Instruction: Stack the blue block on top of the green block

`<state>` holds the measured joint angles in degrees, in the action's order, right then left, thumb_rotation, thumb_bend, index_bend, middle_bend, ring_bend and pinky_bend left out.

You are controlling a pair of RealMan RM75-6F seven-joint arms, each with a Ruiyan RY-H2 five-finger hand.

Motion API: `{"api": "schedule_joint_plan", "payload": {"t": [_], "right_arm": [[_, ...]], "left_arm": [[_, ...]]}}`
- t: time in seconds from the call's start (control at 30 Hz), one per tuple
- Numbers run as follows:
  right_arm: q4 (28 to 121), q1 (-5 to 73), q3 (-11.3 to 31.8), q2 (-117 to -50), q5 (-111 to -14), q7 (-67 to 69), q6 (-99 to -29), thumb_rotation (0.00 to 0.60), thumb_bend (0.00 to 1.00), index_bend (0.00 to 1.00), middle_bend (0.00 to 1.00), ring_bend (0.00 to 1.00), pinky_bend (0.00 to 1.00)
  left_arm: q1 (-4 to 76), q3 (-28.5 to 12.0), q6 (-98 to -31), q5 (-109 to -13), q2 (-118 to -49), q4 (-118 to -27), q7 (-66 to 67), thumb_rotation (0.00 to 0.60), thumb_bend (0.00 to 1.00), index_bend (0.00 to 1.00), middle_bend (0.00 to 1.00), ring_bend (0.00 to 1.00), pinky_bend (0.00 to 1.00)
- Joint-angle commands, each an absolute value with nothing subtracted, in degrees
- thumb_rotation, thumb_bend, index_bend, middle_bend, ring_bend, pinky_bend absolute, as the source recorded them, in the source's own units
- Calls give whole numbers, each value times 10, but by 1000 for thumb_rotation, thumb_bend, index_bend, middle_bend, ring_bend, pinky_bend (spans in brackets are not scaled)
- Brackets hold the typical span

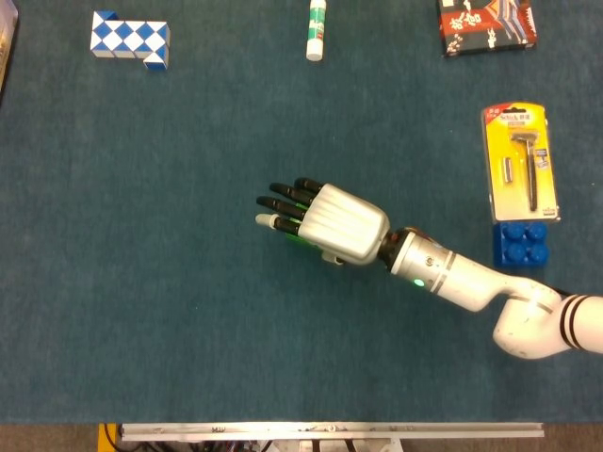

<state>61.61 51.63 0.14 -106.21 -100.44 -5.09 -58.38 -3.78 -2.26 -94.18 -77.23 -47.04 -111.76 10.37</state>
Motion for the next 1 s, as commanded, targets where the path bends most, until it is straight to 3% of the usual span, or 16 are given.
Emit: {"api": "schedule_joint_plan", "payload": {"t": [0.03, 1.0], "right_arm": [[618, 518, 0, -1062, -1005, -51, -584, 600, 0, 191, 140, 115, 259], [544, 538, 12, -1110, -983, -62, -569, 600, 0, 191, 140, 109, 259]], "left_arm": [[-39, -23, -943, -773, -470, -1117, 103, 600, 198, 217, 18, 0, 63], [-53, -31, -953, -767, -460, -1117, 84, 600, 197, 218, 18, 0, 68]]}}
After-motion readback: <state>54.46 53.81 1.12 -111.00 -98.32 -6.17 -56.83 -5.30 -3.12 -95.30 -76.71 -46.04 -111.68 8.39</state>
